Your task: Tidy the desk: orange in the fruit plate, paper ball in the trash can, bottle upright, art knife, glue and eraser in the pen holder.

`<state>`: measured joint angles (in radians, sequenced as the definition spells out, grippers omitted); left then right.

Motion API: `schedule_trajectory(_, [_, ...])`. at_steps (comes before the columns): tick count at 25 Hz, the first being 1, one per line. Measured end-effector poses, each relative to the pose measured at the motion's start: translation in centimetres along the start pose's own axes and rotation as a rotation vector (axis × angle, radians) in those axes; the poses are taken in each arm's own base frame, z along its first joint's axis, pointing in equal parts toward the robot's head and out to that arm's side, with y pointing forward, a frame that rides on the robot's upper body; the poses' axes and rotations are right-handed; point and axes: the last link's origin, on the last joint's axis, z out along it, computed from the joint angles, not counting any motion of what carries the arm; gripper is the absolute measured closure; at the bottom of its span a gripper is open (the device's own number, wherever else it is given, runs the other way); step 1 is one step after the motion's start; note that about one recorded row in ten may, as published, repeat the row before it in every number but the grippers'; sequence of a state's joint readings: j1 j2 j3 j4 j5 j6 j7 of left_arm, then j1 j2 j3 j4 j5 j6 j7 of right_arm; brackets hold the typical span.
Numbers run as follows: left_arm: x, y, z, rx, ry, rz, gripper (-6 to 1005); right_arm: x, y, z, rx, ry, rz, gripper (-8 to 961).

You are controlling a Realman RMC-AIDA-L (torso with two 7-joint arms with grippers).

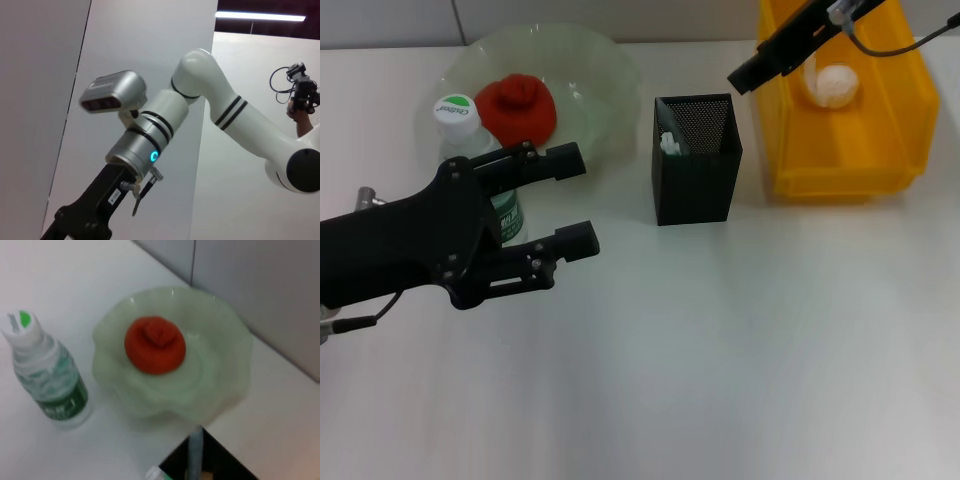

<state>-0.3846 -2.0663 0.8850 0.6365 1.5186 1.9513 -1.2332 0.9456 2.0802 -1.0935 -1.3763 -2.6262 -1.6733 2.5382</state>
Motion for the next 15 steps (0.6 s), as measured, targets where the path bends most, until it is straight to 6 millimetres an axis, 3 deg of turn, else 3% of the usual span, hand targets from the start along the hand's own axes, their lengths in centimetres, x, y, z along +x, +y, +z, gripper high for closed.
schedule_trajectory(4, [0.1,0.0,0.0,-0.005,0.002,0.002,241,0.7,0.7,-0.9,-0.065,-0.109,0.012,462])
schedule_trajectory(7, [0.1,0.0,0.0,-0.007,0.003,0.003,241,2.2,1.0,-2.3,-0.173,-0.259,0.034,461])
schedule_trajectory(8, [0.1,0.0,0.0,-0.007,0.003,0.003,241,3.6,1.1,-3.3,-0.267,-0.371,0.045,460])
schedule_trajectory(9, [0.1,0.0,0.0,-0.007,0.003,0.003,241,3.6,1.1,-3.3,-0.267,-0.371,0.045,460])
schedule_trajectory(10, [0.1,0.0,0.0,-0.006,0.004,0.004,241,5.6,1.2,-4.1,-0.374,-0.501,0.056,460])
schedule_trajectory(11, [0.1,0.0,0.0,-0.006,0.004,0.004,242,5.6,1.2,-4.1,-0.374,-0.501,0.056,459])
schedule_trajectory(12, [0.1,0.1,-0.1,-0.005,0.004,0.005,242,6.7,1.0,-4.3,-0.406,-0.550,0.064,459])
schedule_trajectory(13, [0.1,0.1,-0.2,-0.005,0.002,0.004,242,9.1,0.8,-4.4,-0.453,-0.653,0.079,458])
schedule_trajectory(14, [0.1,0.1,-0.2,-0.005,0.002,0.004,242,9.1,0.8,-4.4,-0.453,-0.653,0.079,458])
schedule_trajectory(15, [0.2,0.1,-0.2,-0.006,-0.001,0.001,242,10.7,0.8,-4.2,-0.473,-0.707,0.083,458])
